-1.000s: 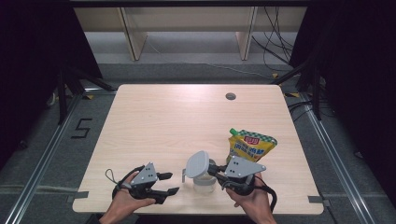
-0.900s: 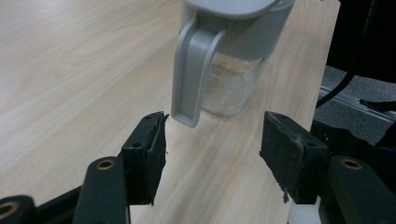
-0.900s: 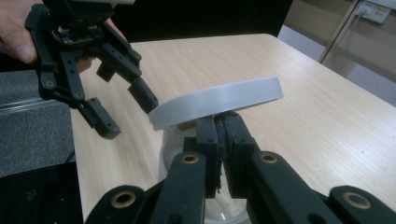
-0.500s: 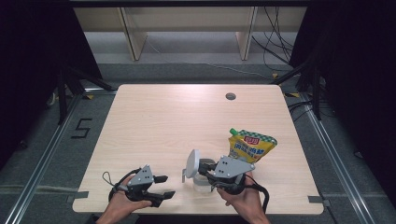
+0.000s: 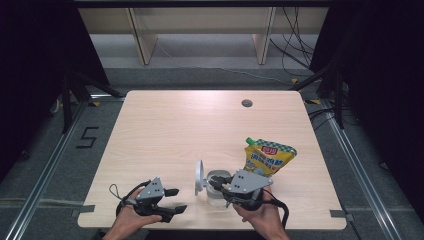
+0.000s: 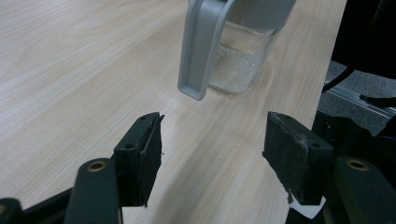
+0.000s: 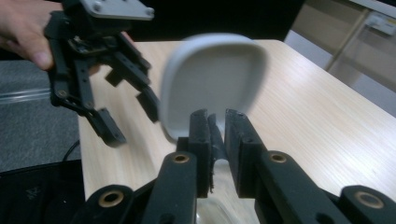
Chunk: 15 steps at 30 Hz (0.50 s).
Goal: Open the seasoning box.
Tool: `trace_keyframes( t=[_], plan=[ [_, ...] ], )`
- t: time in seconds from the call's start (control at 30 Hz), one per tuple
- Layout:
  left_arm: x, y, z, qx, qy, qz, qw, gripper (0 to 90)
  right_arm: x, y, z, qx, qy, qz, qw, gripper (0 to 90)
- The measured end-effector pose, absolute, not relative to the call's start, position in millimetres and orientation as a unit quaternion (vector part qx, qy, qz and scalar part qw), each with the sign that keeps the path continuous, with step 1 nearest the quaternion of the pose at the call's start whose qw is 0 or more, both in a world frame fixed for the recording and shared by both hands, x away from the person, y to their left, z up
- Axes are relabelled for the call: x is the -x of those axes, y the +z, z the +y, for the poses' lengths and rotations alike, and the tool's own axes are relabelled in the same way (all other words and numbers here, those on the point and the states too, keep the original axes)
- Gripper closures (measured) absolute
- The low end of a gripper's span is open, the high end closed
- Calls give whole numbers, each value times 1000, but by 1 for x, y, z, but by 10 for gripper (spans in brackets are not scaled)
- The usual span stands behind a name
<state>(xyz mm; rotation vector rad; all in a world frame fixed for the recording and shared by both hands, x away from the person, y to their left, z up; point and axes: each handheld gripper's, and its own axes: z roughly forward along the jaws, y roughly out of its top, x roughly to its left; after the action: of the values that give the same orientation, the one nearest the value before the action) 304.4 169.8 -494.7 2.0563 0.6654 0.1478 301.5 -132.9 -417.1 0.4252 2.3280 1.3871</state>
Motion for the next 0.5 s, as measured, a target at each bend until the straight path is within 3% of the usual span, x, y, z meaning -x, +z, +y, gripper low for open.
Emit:
trace_keyframes(
  t=[0.27, 0.5],
  plan=[
    [-303, -498, 168, -836, 64, 275, 471, 322, -298, -431, -204, -228, 504, 802, 223, 715],
    [-305, -497, 171, -836, 72, 275, 469, 307, -290, -445, -236, -266, 505, 791, 220, 653]
  ],
)
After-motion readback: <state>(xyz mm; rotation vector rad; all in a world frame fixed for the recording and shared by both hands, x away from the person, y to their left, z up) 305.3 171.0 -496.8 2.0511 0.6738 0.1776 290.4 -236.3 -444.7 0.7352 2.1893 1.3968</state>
